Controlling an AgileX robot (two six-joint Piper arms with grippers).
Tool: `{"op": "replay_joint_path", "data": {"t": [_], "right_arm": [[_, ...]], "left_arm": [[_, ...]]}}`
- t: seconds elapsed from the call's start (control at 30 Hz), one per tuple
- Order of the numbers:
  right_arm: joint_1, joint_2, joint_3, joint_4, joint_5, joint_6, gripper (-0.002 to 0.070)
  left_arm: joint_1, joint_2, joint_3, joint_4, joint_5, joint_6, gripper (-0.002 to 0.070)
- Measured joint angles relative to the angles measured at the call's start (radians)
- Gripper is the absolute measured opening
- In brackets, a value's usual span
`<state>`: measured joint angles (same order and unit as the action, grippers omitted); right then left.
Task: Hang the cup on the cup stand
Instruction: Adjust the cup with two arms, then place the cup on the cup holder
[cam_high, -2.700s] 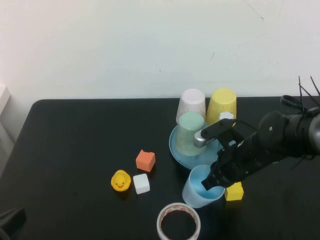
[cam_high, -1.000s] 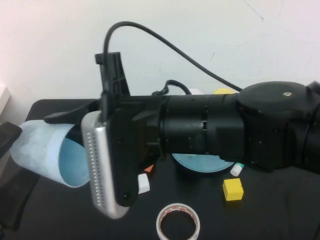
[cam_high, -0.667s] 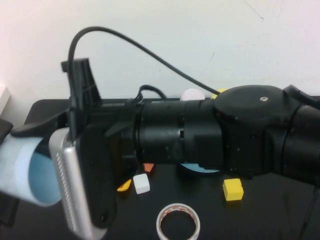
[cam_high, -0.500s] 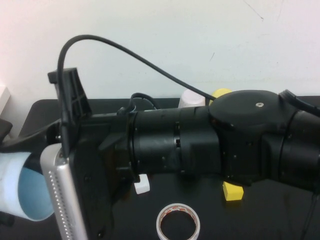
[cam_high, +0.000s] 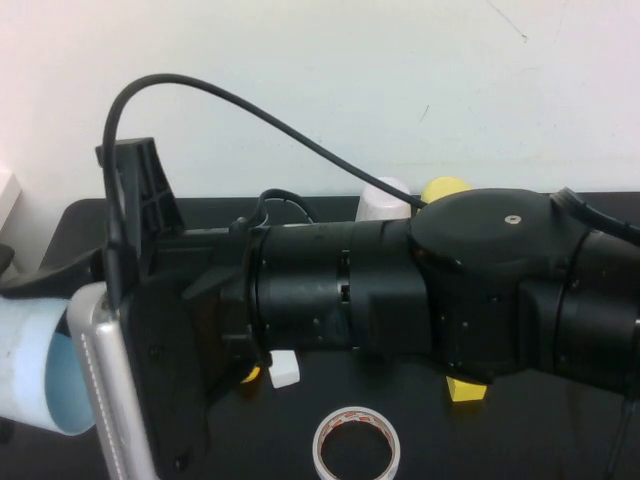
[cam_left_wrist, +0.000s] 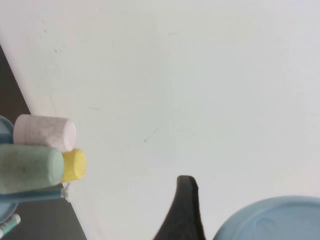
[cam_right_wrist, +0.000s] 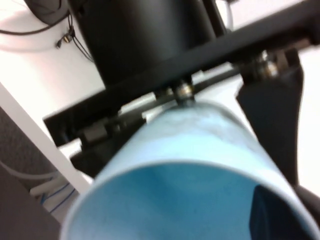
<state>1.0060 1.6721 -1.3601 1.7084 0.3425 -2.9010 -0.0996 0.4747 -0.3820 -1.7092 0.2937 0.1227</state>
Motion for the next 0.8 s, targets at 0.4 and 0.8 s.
{"op": "replay_joint_path", "data": {"t": [0.4,0.8], "right_arm": [[0.070,-0.057,0.000,0.011,-0.241,0.061,0.0391],[0.207,-0.315,0.000,0.051,-0.923,0.296,0.0354]], "left_arm": [[0.000,0.001,-0.145,0.003,-0.081,0.225,0.0540],[0.000,0.131,-0.402,-0.008,-0.112,0.628,0.0540]]}}
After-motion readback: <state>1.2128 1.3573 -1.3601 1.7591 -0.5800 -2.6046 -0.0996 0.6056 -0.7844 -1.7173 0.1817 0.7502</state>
